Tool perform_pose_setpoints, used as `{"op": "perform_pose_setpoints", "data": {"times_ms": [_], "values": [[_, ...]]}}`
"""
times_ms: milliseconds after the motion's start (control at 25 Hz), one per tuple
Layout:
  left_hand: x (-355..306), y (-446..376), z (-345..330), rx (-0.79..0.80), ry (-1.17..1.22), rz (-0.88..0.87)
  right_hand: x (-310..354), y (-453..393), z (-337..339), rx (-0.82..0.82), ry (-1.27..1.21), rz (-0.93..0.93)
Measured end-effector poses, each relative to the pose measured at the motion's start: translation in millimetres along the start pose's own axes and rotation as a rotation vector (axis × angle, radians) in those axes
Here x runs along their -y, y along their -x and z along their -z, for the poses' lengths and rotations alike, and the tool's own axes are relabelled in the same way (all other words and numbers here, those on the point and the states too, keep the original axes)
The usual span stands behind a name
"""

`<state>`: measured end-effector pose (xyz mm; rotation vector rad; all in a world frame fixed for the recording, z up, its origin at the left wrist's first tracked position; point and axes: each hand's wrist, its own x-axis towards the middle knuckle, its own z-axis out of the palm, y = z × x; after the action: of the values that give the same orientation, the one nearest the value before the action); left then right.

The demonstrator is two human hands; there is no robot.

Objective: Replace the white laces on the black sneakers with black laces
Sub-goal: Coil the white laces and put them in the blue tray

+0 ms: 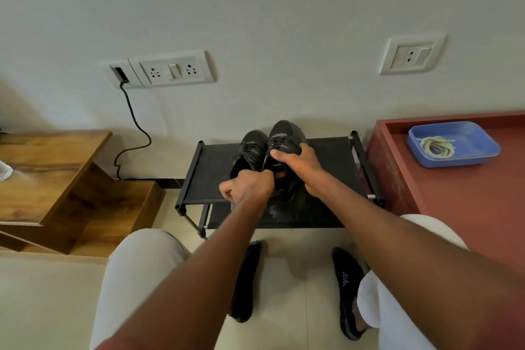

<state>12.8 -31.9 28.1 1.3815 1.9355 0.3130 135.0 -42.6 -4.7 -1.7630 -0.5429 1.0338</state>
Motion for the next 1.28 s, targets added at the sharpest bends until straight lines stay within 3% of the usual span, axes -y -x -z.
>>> {"op": "perform_pose_setpoints", "data": {"times_ms": [200, 360, 560, 720, 960, 1040, 1160, 1280], "values": [[4, -4, -12, 0.058, -0.031, -0.1, -23, -31, 12, 0.002, 0.128, -0.057], [28, -25, 5, -0.076, -0.06, -0.205, -26, -24, 12, -0.05, 0.044, -0.041], [20, -60, 16, 0.172, 0.063, -0.064, -30, -32, 7, -0.145, -0.002, -0.016], [14, -75, 24, 0.122, -0.059, -0.117, -26, -35, 4, -0.2, 0.002, -0.03], [27, -85, 24, 0.167, 0.077, -0.156, -19, -25, 20, -0.018, -0.056, -0.018], [35, -89, 25, 0.06, 0.07, -0.237, -16, -10, 34, -0.174, -0.041, 0.004], [53, -81, 23, 0.045, 0.041, -0.294, -39, 21, 50, -0.588, 0.412, -0.105], [60, -70, 20, 0.107, 0.104, -0.195, -62, 30, 41, -0.64, 0.306, -0.26]]}}
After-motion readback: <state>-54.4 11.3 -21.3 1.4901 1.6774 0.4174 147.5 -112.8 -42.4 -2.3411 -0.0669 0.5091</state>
